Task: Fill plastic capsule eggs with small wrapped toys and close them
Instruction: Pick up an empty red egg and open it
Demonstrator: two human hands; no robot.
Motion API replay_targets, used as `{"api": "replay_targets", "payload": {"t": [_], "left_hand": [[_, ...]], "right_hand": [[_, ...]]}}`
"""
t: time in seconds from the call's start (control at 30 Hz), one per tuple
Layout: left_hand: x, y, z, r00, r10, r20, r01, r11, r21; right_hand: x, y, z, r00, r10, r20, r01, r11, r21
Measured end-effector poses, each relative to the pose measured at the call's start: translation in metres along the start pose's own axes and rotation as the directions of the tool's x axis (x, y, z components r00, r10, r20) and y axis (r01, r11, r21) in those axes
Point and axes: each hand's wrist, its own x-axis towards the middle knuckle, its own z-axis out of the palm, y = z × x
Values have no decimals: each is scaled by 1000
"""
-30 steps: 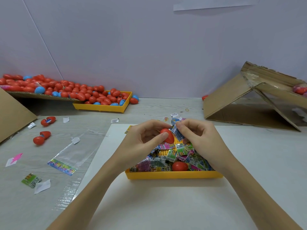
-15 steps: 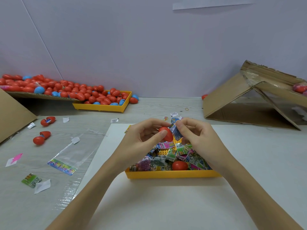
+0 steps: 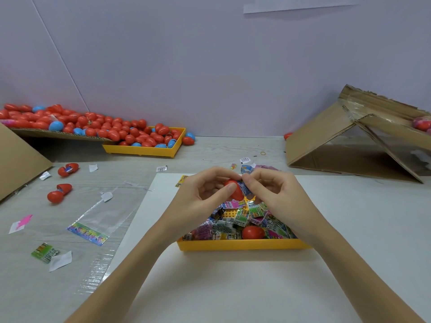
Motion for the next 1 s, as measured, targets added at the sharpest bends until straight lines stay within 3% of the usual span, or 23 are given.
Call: {"api": "replay_targets", "payload": {"t": [0.33, 0.63, 0.87, 1.0], "left_hand": [[1, -2, 2, 991, -69, -111, 60, 995, -83], [1, -2, -2, 982, -109, -156, 86, 986, -144], [1, -2, 1, 981, -80, -174, 59, 991, -123], [1, -3, 4, 983, -68, -173, 50, 993, -108]], "right_hand": [[-1, -2, 2, 998, 52, -44, -45, 989, 143], [-3, 1, 3, 997, 34, -75, -32, 999, 39], [0, 7, 3, 983, 176, -51, -153, 941, 301], [-1, 9, 4, 986, 162, -47, -142, 946, 291]]}}
